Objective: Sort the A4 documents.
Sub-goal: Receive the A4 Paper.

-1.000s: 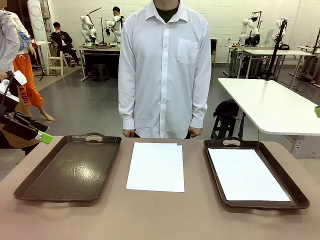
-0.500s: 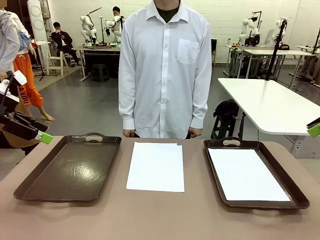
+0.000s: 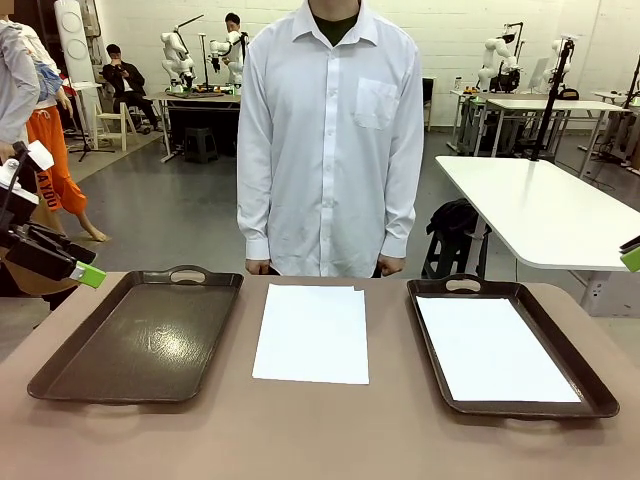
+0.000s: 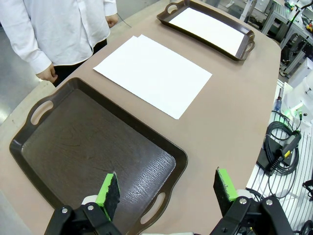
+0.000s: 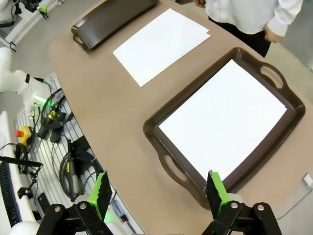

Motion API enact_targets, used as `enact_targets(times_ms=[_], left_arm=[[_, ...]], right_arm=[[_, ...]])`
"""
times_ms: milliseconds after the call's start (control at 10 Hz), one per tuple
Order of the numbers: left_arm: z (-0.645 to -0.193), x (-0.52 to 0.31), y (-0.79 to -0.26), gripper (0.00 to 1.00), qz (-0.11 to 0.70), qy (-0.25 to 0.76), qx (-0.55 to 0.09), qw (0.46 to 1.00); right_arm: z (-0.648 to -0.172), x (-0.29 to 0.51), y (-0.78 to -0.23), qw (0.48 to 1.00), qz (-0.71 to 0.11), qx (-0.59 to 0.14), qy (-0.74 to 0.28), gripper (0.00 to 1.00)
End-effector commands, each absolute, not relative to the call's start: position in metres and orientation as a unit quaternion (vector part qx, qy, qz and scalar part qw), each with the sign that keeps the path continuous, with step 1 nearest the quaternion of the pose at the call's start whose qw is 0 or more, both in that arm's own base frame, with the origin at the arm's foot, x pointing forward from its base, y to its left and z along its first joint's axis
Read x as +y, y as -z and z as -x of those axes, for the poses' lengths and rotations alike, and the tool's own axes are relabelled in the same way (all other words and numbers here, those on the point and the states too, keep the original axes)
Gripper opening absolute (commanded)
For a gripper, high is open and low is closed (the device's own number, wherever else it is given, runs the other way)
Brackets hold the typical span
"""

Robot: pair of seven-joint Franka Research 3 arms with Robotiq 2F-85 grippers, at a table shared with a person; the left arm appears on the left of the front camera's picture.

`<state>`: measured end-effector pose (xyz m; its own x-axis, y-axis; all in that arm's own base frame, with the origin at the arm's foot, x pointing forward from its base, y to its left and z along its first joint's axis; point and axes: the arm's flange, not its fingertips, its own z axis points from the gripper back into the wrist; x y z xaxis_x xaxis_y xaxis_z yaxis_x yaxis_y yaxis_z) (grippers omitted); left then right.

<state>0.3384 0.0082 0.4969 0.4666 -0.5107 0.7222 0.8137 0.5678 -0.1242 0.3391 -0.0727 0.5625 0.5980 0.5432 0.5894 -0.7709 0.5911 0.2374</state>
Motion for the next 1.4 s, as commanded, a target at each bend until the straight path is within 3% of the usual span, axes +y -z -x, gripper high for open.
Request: enact_targets(times_ms=[0,1300], left_arm=[[-0.3398,0.0099,-0.4955,1.0,0.238,0.407,-0.332,0.817],[-0.3398,0.0099,-0.4955,1.0,0.238,0.407,-0.332,0.817]], right_arm=[[-0.3398,-0.0703,-0.5607,0.859,-0.244,-0.232,-0.384,1.0],[-0.3398,-0.0703,-0.5607,0.859,-0.244,-0.232,-0.384,1.0]])
